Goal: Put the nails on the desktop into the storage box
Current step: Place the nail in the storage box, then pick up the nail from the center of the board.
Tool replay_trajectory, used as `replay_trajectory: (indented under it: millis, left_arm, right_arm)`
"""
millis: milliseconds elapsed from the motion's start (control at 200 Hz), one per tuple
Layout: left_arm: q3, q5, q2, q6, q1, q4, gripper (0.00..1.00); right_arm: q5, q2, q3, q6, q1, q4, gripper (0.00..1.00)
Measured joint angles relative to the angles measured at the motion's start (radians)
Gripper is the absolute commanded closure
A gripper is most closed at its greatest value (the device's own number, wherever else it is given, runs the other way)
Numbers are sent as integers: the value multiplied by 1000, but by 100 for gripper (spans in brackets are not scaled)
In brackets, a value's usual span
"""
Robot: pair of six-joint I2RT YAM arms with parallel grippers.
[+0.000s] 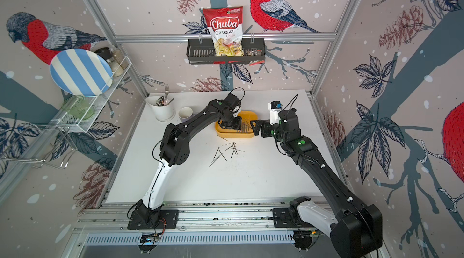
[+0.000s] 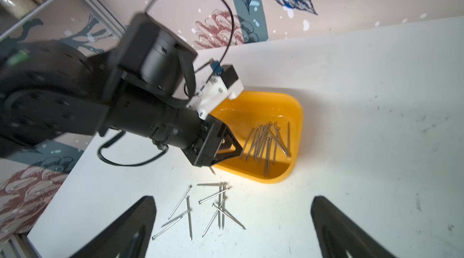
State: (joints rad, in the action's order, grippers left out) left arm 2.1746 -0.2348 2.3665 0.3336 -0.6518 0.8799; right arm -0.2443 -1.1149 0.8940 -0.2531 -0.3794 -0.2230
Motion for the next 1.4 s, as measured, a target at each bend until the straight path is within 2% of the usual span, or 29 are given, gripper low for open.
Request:
replay_trajectory:
  millis: [90, 205, 405, 485, 570, 730, 1070, 1171, 1401]
  left_arm:
    - [-38, 3, -72, 0, 3, 3, 61]
    - [-113, 8, -183, -3, 23, 6, 60]
    - [-316, 59, -368, -21, 75, -10, 57]
    - [-415, 71, -437, -27, 87, -32, 57]
    - [-507, 86, -493, -27, 103, -55, 56]
    - [-623, 104, -557, -26, 119, -92, 56]
    - [-695, 106, -597, -33, 154, -129, 55]
    - [-695, 106, -597, -46, 158, -131, 54]
    - [-695, 104, -597, -53, 161, -131, 54]
  right_arm:
    - [-21, -58, 3, 42, -15, -27, 13]
    - [-16, -168, 22, 114, -101, -62, 16]
    - [6, -404, 118, 284, -258, -152, 34]
    - [19, -465, 141, 333, -282, -175, 35]
    - [33, -513, 161, 383, -303, -192, 42]
    - [65, -605, 198, 458, -339, -227, 50]
    - [145, -668, 219, 513, -344, -256, 52]
    - [161, -681, 219, 517, -343, -255, 58]
    - [185, -716, 225, 540, -299, -254, 60]
